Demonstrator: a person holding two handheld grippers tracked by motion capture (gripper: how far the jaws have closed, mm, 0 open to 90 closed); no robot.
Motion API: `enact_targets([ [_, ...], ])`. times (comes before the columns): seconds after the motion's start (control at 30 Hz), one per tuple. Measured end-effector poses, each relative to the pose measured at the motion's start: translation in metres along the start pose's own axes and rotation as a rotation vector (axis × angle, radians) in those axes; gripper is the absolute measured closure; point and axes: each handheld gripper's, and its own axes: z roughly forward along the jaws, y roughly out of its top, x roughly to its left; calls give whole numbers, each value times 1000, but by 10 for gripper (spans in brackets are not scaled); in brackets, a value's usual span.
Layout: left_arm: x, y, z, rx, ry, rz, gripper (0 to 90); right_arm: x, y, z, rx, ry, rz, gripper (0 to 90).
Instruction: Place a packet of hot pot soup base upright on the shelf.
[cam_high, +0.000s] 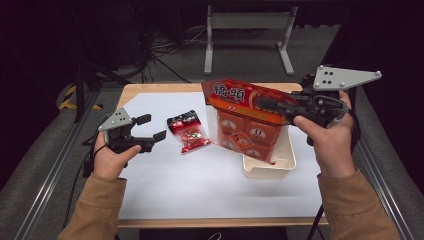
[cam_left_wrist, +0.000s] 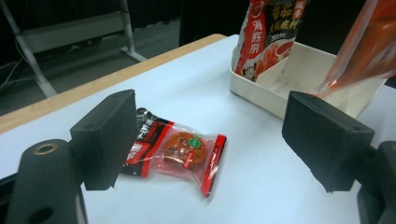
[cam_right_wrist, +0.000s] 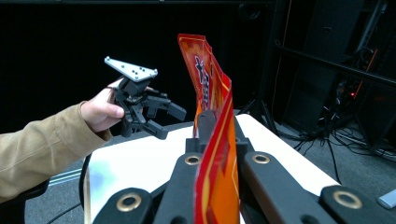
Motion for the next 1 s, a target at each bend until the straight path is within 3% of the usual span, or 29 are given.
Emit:
enact_targets([
  [0.27,8,-8,6,18,10,-3,180,-10,2,-6,10,-46,-8,899],
  [0.47,13,-13,8,31,15,-16,180,-21,1,-12,15,-108,-8,899],
  [0.77,14,-15,10,41,5,-22,165,-36,-3,-18,25,-176,1,899],
  [0.9,15,-17,12,59,-13,-59,160,-40,-5,-21,17,-209,-22,898],
  [1.0,15,-20,15,77,-12,-57,161,-43,-7,-22,18,-232,-28,899],
])
